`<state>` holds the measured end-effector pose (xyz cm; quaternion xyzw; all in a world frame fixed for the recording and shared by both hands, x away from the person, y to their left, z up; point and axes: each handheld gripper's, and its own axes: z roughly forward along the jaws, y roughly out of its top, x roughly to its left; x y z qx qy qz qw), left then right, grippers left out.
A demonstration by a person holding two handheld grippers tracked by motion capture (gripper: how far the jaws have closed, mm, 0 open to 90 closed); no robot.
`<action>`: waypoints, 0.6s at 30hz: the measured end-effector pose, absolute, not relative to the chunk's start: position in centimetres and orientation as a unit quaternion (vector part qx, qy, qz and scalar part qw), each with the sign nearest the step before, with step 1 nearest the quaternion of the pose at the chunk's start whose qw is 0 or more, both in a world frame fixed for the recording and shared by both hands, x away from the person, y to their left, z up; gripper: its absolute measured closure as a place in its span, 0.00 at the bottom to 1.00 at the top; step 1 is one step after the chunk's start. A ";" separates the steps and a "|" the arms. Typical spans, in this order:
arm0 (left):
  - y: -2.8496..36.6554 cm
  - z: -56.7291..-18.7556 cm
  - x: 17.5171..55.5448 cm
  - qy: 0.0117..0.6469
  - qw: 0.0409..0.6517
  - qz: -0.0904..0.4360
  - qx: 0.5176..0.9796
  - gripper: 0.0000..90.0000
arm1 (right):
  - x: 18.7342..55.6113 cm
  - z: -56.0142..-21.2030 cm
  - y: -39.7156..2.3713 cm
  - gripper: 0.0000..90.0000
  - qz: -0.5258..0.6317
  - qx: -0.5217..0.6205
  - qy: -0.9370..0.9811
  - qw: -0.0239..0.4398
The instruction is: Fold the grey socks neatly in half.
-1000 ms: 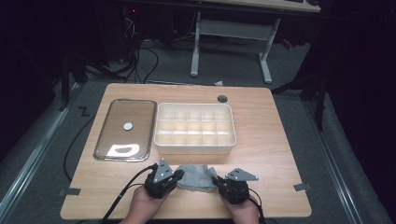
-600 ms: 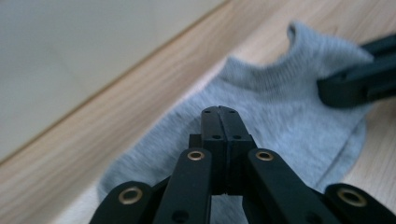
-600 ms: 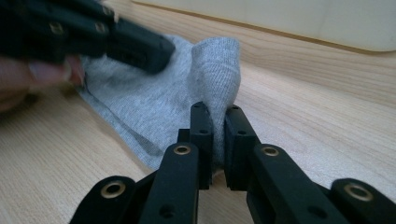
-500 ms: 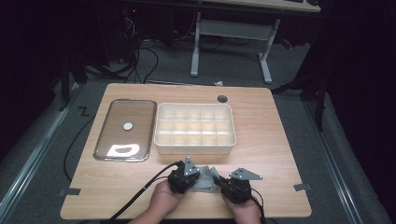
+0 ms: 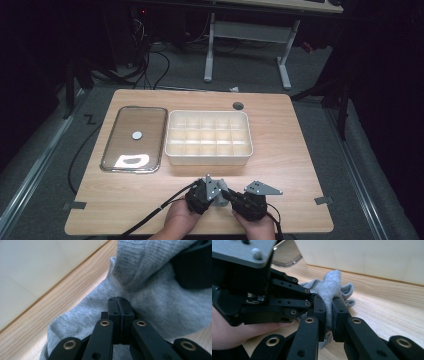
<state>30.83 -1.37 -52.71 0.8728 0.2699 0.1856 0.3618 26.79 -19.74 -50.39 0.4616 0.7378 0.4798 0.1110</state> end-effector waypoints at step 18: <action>6.8 -53.1 32.5 0.396 0.417 0.070 0.816 0.60 | 26.9 -51.1 -20.7 0.94 0.462 0.472 0.741 0.122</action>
